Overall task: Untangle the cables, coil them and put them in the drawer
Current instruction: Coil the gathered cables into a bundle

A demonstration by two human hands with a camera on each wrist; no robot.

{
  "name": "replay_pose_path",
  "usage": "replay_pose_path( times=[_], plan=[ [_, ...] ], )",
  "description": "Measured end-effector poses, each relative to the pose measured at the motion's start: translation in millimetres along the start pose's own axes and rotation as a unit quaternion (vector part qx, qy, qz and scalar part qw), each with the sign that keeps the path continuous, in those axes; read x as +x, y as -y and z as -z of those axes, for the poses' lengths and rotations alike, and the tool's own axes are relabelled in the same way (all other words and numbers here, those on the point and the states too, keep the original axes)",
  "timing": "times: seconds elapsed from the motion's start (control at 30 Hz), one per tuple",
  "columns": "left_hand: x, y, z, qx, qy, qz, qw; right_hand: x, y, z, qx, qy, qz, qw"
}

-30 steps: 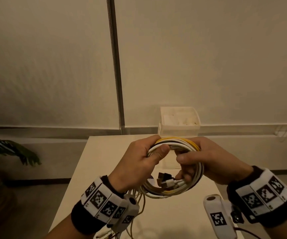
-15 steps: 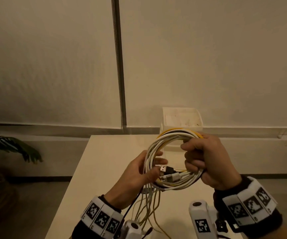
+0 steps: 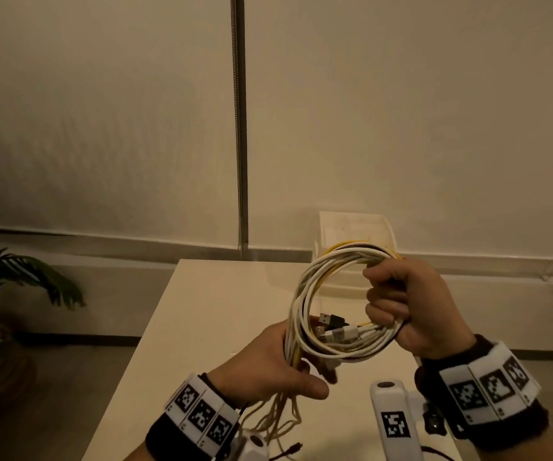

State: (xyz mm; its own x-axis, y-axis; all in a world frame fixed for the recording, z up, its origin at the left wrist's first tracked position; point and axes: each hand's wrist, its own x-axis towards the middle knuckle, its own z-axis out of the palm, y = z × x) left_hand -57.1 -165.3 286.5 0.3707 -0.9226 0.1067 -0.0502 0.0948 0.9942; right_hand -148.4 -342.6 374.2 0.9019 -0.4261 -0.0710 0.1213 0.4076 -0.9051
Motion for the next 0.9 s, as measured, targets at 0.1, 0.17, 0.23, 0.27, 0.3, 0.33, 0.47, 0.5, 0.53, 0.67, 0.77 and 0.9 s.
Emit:
replay_pose_path(
  times=[0.1, 0.17, 0.23, 0.27, 0.3, 0.33, 0.47, 0.5, 0.53, 0.67, 0.77, 0.9],
  plan=[
    [0, -4, 2, 0.046, -0.06, -0.003, 0.997, 3, 0, 4, 0.035, -0.003, -0.014, 0.999],
    [0, -3, 2, 0.048, -0.104, -0.001, 0.993, 4, -1, 4, 0.068, 0.009, -0.015, 0.998],
    [-2, 2, 5, 0.031, -0.119, -0.001, 0.992, 4, -1, 2, 0.091, 0.029, -0.017, 0.995],
    [-3, 5, 6, 0.024, -0.114, 0.002, 0.993, 5, -1, 1, 0.102, 0.041, -0.017, 0.994],
    [-3, 8, 5, 0.024, -0.111, 0.008, 0.994, 5, -2, 0, 0.112, 0.053, -0.017, 0.992],
    [-4, 11, 3, 0.025, -0.11, 0.019, 0.993, 6, -3, -2, 0.123, 0.064, -0.019, 0.99],
    [-6, 16, -3, 0.02, -0.104, 0.052, 0.993, 10, -7, -8, 0.163, 0.079, -0.051, 0.982],
    [-5, 15, -2, 0.017, -0.101, 0.051, 0.993, 11, -6, -9, 0.169, 0.081, -0.062, 0.98],
    [-5, 16, -1, 0.011, -0.108, 0.046, 0.993, 12, -7, -11, 0.172, 0.084, -0.072, 0.979],
    [0, 14, -17, -0.04, -0.18, -0.029, 0.982, 13, -9, -23, 0.181, 0.075, -0.079, 0.977],
    [5, 12, -39, -0.091, -0.23, -0.061, 0.967, 15, -8, -31, 0.193, 0.049, -0.056, 0.978],
    [10, 12, -47, -0.128, -0.258, -0.027, 0.957, 15, -14, -35, 0.204, -0.011, -0.004, 0.979]
  ],
)
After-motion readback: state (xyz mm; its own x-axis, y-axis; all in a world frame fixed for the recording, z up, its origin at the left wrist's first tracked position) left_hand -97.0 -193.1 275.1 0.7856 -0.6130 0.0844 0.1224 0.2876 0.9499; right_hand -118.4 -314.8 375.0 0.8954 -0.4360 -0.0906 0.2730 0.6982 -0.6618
